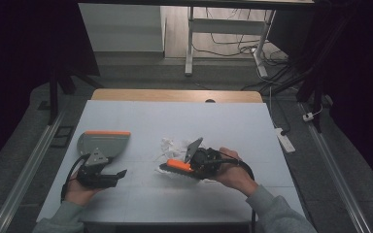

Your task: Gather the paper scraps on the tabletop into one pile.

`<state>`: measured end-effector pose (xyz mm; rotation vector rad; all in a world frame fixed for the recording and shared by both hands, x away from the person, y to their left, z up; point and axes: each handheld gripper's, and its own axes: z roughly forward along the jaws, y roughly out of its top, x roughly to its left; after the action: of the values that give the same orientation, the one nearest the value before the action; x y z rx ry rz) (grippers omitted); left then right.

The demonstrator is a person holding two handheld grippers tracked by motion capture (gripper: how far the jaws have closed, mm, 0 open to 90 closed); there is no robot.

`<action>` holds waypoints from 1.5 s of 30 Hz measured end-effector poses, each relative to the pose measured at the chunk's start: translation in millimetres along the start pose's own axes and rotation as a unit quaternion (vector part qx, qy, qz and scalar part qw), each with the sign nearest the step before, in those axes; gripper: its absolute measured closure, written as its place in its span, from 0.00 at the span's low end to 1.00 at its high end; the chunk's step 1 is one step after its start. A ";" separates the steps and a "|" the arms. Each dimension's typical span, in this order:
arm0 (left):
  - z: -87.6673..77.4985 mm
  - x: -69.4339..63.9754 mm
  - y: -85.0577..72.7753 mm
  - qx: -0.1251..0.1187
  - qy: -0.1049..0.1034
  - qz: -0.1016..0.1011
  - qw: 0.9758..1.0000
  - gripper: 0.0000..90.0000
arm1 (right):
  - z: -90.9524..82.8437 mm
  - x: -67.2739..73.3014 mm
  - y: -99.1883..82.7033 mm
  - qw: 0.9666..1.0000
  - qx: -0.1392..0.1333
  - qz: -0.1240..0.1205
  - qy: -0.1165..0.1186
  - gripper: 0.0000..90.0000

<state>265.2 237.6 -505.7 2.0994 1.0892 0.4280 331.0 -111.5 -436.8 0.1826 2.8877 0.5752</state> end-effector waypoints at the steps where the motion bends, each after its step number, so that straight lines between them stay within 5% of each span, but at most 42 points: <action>1: 0.3 0.6 -0.2 0.001 0.000 0.000 1.000 0.31 | -5.9 -1.3 -1.7 1.000 -0.012 0.006 -0.001 0.78; 5: 1.3 0.6 -0.2 0.003 0.000 0.001 1.000 0.31 | -35.4 -4.8 -14.8 0.997 -0.059 0.041 -0.015 0.78; 9: 0.8 -1.6 0.9 0.003 0.000 0.005 1.000 0.31 | -54.7 -8.5 -34.7 0.991 -0.084 0.099 -0.031 0.78; 13: 1.6 -2.1 1.5 0.004 -0.001 0.006 1.000 0.31 | -58.8 -14.7 -56.7 0.982 -0.066 0.164 -0.060 0.78; 17: 2.5 -2.5 1.5 0.005 -0.002 0.007 1.000 0.31 | -53.5 -22.3 -78.0 0.971 -0.066 0.227 -0.045 0.78; 22: 1.7 -1.6 -0.3 0.005 -0.003 0.005 1.000 0.31 | -41.2 -28.5 -95.4 0.962 -0.020 0.269 -0.050 0.78; 25: 2.3 -0.6 -1.4 0.006 -0.004 0.005 1.000 0.31 | -34.7 -32.7 -103.3 0.950 0.015 0.304 -0.068 0.78; 28: 2.3 -0.9 -1.4 0.006 -0.005 0.006 1.000 0.31 | -33.6 -34.9 -102.4 0.943 0.008 0.326 -0.060 0.78; 31: 1.7 -1.4 -1.2 0.004 -0.005 0.007 1.000 0.31 | -25.4 -34.4 -92.2 0.943 -0.003 0.329 -0.041 0.78; 36: 1.7 -1.6 -1.2 0.005 -0.004 0.007 1.000 0.31 | -11.8 -30.9 -67.3 0.952 -0.027 0.305 -0.019 0.78; 39: 2.0 -1.4 -1.4 0.005 -0.004 0.007 1.000 0.31 | -17.5 -36.2 -58.7 0.949 -0.076 0.307 -0.004 0.78; 45: 2.7 -1.4 -1.4 0.007 -0.004 0.007 1.000 0.31 | -42.1 -48.9 -54.7 0.946 -0.112 0.301 -0.053 0.78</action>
<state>265.1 235.8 -508.5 2.1203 1.0761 0.4195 365.2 -184.8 -412.1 1.0433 2.6042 0.9459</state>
